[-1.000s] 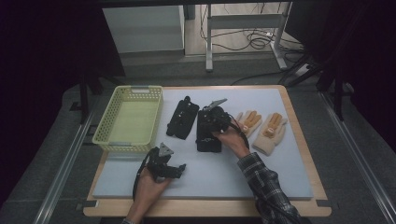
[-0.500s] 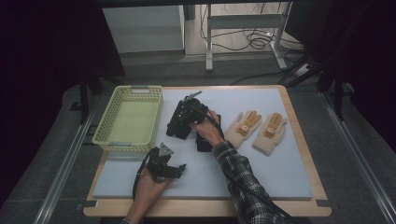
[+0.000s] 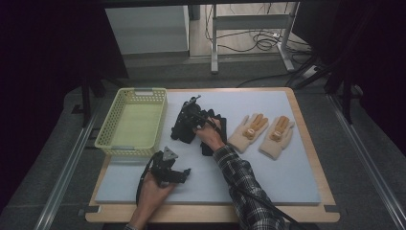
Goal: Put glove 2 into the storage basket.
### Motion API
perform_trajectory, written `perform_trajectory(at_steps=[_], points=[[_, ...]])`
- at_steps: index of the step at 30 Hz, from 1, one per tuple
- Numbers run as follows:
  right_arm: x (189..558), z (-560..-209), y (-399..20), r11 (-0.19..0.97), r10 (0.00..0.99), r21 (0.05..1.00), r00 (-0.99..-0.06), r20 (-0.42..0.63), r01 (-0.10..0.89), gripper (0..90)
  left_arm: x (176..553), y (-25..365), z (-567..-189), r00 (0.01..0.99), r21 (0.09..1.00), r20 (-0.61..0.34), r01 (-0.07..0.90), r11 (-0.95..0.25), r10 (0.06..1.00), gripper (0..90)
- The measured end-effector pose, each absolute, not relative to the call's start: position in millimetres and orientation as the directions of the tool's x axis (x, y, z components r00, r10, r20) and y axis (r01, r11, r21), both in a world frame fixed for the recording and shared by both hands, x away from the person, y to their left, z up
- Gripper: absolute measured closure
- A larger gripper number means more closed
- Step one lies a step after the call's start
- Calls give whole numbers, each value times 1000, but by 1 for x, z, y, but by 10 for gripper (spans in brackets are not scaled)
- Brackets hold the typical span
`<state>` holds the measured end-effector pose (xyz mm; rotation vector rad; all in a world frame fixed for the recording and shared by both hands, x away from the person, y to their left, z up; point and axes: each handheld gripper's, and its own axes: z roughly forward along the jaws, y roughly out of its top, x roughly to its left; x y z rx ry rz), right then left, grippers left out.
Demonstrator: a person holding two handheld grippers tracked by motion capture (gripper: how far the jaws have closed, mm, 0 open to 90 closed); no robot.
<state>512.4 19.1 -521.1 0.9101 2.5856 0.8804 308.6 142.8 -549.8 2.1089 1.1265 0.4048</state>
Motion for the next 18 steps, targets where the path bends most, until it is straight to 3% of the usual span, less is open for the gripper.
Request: perform_trajectory(at_steps=[18], points=[[458,-444,-20,566,554,753,-831,-45,336,782,309,143,-550,573,708,-50,598,-376,818,84]])
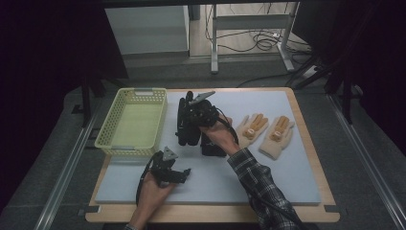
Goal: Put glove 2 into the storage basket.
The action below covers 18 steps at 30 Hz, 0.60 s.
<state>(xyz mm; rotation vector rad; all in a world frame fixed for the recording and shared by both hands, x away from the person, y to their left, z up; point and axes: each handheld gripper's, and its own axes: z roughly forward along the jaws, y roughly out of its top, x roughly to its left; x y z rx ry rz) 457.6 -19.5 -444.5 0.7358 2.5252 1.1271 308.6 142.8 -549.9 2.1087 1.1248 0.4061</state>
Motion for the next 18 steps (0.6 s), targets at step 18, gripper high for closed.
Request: perform_trajectory(at_steps=[18], points=[[369,-446,-107,526,529,788,-849,-10,319,780,309,142,-550,572,710,-49,597,-374,819,84]])
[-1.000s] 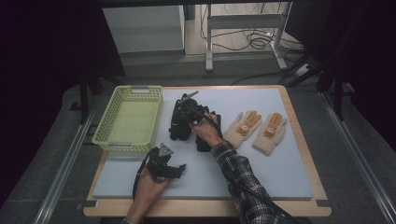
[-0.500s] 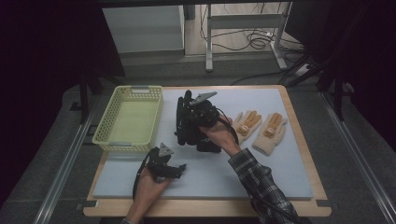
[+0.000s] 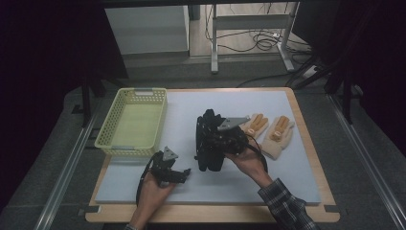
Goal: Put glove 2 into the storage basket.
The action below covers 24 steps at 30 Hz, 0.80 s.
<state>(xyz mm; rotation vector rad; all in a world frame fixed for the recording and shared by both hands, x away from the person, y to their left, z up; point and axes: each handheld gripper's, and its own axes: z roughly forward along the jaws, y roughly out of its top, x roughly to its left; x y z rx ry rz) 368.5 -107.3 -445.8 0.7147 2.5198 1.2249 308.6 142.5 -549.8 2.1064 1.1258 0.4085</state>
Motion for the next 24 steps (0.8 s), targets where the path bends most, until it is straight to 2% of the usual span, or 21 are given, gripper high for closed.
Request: perform_trajectory(at_steps=[7,14,16,18,19,20,21,24], points=[[327,-466,-139,521,542,778,-841,16,350,779,308,142,-550,571,709,-51,599,-373,820,84],[311,-488,-151,531,551,756,-834,36,384,773,308,142,-550,572,708,-49,598,-376,819,84],[311,-504,-153,539,560,739,-827,44,404,736,308,142,-550,572,708,-49,598,-375,819,84],[313,-512,-154,539,569,729,-821,53,421,647,308,142,-550,572,708,-49,598,-375,819,84],[314,-513,-155,534,572,731,-818,59,426,604,308,142,-550,572,709,-49,598,-375,819,84],[314,-513,-155,534,572,731,-818,59,426,604,308,142,-550,572,709,-49,598,-375,819,84],[317,-508,-156,520,568,745,-820,64,418,512,308,143,-550,572,708,-49,598,-375,819,84],[322,-497,-157,502,565,763,-823,66,406,455,308,142,-550,572,708,-48,598,-376,819,84]])
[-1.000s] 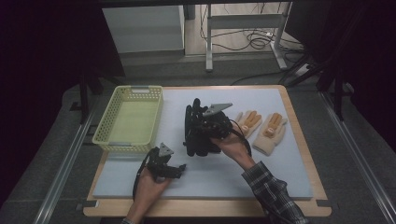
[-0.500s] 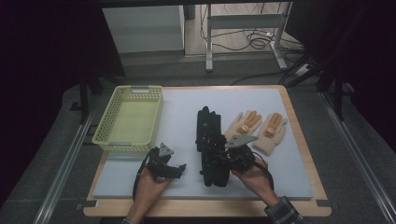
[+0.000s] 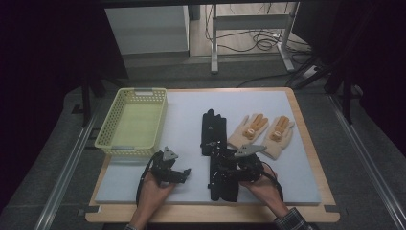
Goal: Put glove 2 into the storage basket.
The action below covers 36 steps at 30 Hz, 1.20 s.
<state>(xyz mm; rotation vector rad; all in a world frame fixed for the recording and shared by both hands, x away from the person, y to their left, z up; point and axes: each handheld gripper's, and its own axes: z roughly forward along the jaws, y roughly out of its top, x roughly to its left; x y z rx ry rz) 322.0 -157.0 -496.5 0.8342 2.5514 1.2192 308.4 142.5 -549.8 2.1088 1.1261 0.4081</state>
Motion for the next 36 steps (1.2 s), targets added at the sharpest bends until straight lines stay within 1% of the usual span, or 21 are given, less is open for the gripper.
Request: perform_trajectory(at_steps=[4,7,8,9,10,11,15,17,21,24,26,27,28,30,32,33,35,36], points=[[334,-484,-154,502,573,772,-818,41,391,411,308,142,-550,569,710,-51,599,-371,821,84],[349,-481,-149,517,582,764,-813,15,385,391,308,143,-550,572,709,-48,597,-375,819,84],[349,-481,-149,517,582,764,-813,15,385,391,308,143,-550,572,709,-48,597,-375,819,84],[360,-480,-145,520,595,763,-804,-1,384,365,308,142,-550,570,710,-49,597,-373,820,84],[368,-480,-142,520,602,760,-798,-1,391,357,308,142,-550,570,710,-49,597,-373,820,84],[368,-480,-142,520,602,760,-798,-1,391,357,308,142,-550,570,710,-49,597,-373,820,84],[396,-481,-134,505,636,754,-772,4,420,354,308,143,-550,572,708,-49,598,-376,819,84],[409,-481,-129,501,643,754,-766,4,425,375,308,143,-550,572,708,-50,598,-375,819,84],[434,-482,-117,511,644,751,-765,-11,419,502,309,143,-550,573,707,-48,598,-378,818,84],[444,-486,-110,516,645,741,-764,-6,430,518,308,143,-550,573,707,-48,598,-378,818,84],[450,-490,-106,526,643,729,-766,-3,438,502,309,143,-550,573,707,-48,598,-377,818,84],[455,-498,-100,538,640,716,-768,-3,445,443,309,143,-550,573,707,-49,598,-377,818,84],[455,-498,-100,538,640,716,-768,-3,445,443,309,143,-550,573,707,-49,598,-377,818,84],[460,-509,-94,558,634,693,-774,-1,456,402,309,143,-550,572,708,-50,598,-375,819,84],[463,-519,-89,595,627,667,-778,-36,449,398,308,143,-550,572,708,-50,598,-375,819,84],[463,-523,-87,609,622,665,-781,-61,433,411,308,143,-550,572,708,-50,598,-375,819,84],[460,-525,-82,628,624,667,-772,-123,401,532,308,143,-550,573,707,-48,598,-377,818,84],[460,-524,-81,633,623,664,-771,-131,398,576,309,143,-550,573,707,-48,598,-377,818,84]])
